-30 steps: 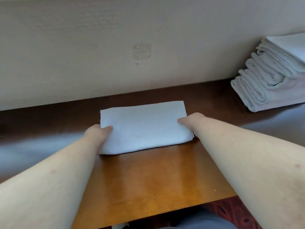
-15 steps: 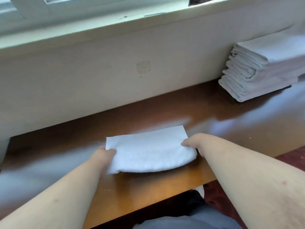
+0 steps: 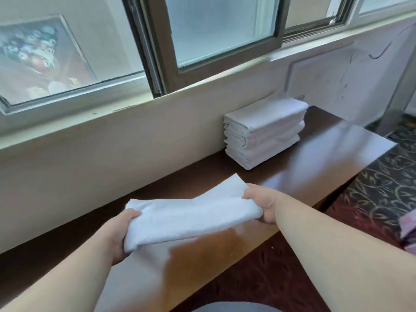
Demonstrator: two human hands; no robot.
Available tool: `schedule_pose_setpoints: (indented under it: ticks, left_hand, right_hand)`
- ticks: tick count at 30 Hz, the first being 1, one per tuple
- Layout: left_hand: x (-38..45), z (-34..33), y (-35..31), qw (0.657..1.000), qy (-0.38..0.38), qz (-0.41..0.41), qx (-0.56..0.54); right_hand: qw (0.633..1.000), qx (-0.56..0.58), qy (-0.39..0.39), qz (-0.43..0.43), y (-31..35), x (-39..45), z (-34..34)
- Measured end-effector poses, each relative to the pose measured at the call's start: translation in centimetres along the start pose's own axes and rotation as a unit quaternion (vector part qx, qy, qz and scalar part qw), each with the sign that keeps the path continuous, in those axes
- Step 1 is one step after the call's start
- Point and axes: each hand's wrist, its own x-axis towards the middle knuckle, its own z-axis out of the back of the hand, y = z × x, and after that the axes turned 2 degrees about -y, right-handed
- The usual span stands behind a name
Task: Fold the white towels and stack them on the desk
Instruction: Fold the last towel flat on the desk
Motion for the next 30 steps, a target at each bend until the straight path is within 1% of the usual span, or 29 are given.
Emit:
schedule_pose_setpoints:
  ticks: [2, 4, 7, 9, 10, 15, 19, 22, 26, 30]
  left_hand:
    - [-1.1, -2.6, -0.7, 1.0, 0.002, -0.008, -0.007]
    - [-2.1, -6.1, -0.5, 0.999, 0.004, -0.024, -0.022]
    - [-3.1, -10.9, -0.5, 0.994, 0.033, -0.091, -0.047]
    - [-3.8, -14.1, -1.1, 0.99, 0.015, -0.125, -0.061]
    - [-4.0, -15.4, -1.4, 0.989, 0.017, -0.135, -0.064]
    - [-4.2, -19.4, -3.6, 0.986, 0.09, -0.134, -0.045]
    - [-3.2, -21.5, -7.3, 0.981, 0.112, -0.158, -0.023]
    - [-2.2, -23.8, -10.2, 0.976, 0.109, -0.187, -0.037]
    - [-0.8, -28.4, -13.7, 0.967, 0.077, -0.238, -0.054]
    - [1.3, -34.3, -17.0, 0.957, 0.046, -0.285, -0.036]
  right_hand:
    - [1.0, -0.006, 0.007, 0.028, 1.9, -0.1, 2.4]
    - [0.999, 0.006, 0.028, 0.046, 3.8, 0.1, 6.1]
    - [0.996, 0.014, 0.046, 0.07, 6.9, -0.1, 11.2]
    - [0.995, -0.001, 0.047, 0.092, 8.8, -0.3, 14.0]
    - [0.994, -0.011, 0.047, 0.103, 9.7, -0.3, 15.2]
    - [0.992, -0.053, 0.05, 0.102, 15.1, -0.1, 18.7]
    - [0.989, -0.069, 0.033, 0.129, 19.5, 0.7, 20.1]
    - [0.983, -0.073, 0.003, 0.169, 22.6, 2.0, 21.5]
    - [0.973, -0.087, -0.029, 0.211, 26.8, 4.8, 24.0]
    - [0.964, -0.106, -0.055, 0.238, 31.6, 9.2, 27.3]
